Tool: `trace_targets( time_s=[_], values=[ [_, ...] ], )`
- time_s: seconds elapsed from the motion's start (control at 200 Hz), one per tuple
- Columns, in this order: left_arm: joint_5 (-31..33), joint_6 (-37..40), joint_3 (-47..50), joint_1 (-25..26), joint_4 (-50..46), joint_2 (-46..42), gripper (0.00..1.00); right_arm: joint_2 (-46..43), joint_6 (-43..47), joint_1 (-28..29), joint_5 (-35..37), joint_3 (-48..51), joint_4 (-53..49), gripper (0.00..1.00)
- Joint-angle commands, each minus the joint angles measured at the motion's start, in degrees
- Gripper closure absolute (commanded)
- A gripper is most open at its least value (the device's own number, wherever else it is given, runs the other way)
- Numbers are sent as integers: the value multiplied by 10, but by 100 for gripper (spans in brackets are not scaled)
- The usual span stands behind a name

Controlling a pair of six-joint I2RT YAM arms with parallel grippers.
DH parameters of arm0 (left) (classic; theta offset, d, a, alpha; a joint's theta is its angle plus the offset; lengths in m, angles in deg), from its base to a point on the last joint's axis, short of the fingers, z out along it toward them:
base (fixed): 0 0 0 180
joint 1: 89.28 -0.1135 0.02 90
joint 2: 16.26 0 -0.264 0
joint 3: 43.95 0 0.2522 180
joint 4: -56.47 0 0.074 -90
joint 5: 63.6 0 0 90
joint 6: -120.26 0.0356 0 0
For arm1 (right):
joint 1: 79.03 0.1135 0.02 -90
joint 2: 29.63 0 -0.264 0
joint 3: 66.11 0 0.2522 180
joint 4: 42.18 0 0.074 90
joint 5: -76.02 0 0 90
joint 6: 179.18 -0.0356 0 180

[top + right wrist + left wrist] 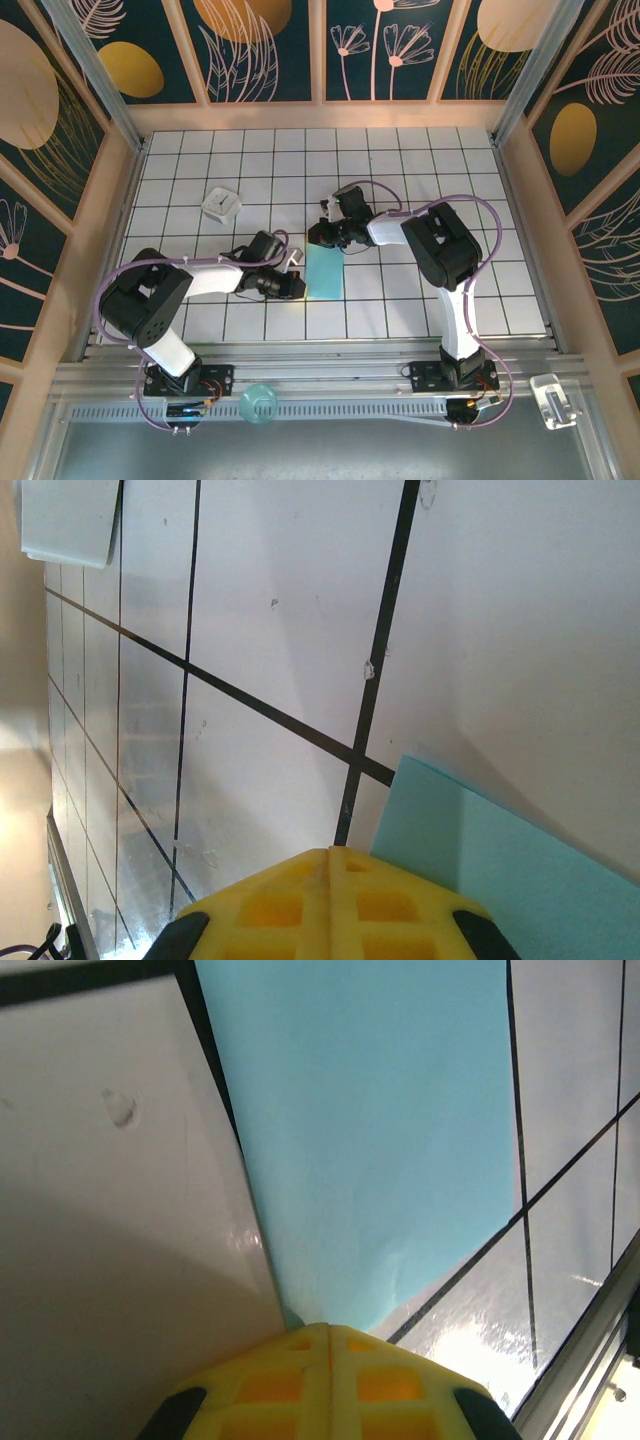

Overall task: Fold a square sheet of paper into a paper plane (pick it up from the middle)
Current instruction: First fold in half a square sheet of paper at the center of the table.

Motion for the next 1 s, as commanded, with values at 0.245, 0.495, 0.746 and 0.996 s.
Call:
trace_targets(
  time_s=[0.245, 0.495, 0.746, 0.996],
  values=[
    [-36, 24, -11, 2, -118, -86, 100, 30, 27, -5, 62, 21, -83, 100],
    [21, -105, 19, -50, 43, -150, 76, -38, 76, -5, -39, 12, -64, 98],
    [26, -134, 20, -9, 79, -89, 66, -220, 93, -45, 8, 154, -111, 82],
    [49, -103, 2, 2, 72, -49, 65, -352, 16, -8, 97, 287, -134, 72]
  ],
)
